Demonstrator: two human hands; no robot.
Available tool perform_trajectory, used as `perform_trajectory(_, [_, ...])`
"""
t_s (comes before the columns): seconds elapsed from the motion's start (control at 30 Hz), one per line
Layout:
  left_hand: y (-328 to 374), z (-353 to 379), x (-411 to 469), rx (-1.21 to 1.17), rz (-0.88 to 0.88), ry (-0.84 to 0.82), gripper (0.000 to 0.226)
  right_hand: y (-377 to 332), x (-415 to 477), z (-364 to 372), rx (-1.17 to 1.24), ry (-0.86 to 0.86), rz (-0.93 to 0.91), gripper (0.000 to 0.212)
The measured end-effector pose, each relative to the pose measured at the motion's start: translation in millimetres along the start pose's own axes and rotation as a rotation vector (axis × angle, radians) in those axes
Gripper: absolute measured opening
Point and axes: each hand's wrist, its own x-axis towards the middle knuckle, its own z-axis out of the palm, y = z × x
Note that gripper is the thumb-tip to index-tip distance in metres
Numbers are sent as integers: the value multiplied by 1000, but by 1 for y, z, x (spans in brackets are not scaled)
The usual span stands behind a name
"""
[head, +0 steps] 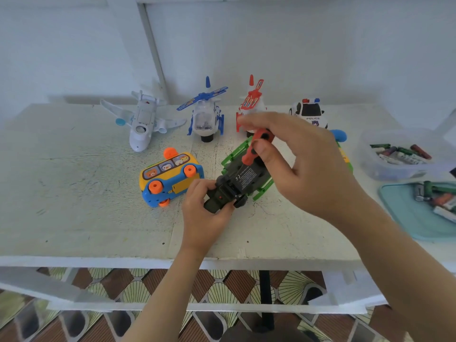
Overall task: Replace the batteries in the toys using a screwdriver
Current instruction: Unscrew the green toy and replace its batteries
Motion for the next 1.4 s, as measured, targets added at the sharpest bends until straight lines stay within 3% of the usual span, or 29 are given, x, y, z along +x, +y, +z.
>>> perform_trajectory(0.13, [0, 0, 1, 5, -1, 9, 40, 5, -9, -20, -69, -251, 143, 23])
perform_trajectory(0.3, [-2, 1, 1, 1, 0, 16, 34, 11, -30, -28, -149, -446, 238, 15])
perform_trajectory(0.57, [-4, 1, 0, 9, 0, 4, 39, 10, -51, -20, -79, -457, 369, 3])
perform_trajectory(0.8, [-1, 2, 2, 10, -16, 39, 37, 5, -72, 9, -341, -494, 285, 38])
perform_trajectory(0.97, [0, 1, 1, 0, -4, 30, 32, 2, -91, 22, -312, -343, 229, 34])
perform_trajectory(1.1, [-2, 1, -1, 31, 0, 14, 40, 10, -81, 11, -206, -93, 317, 30])
perform_trajectory(1.27, [-6, 0, -1, 20, 9, 4, 47, 21, -65, 2, -20, -130, 385, 28])
perform_trajectory(1.4, [-6, 0, 0, -3, 4, 1, 48, 20, -60, 0, 46, 77, 365, 24])
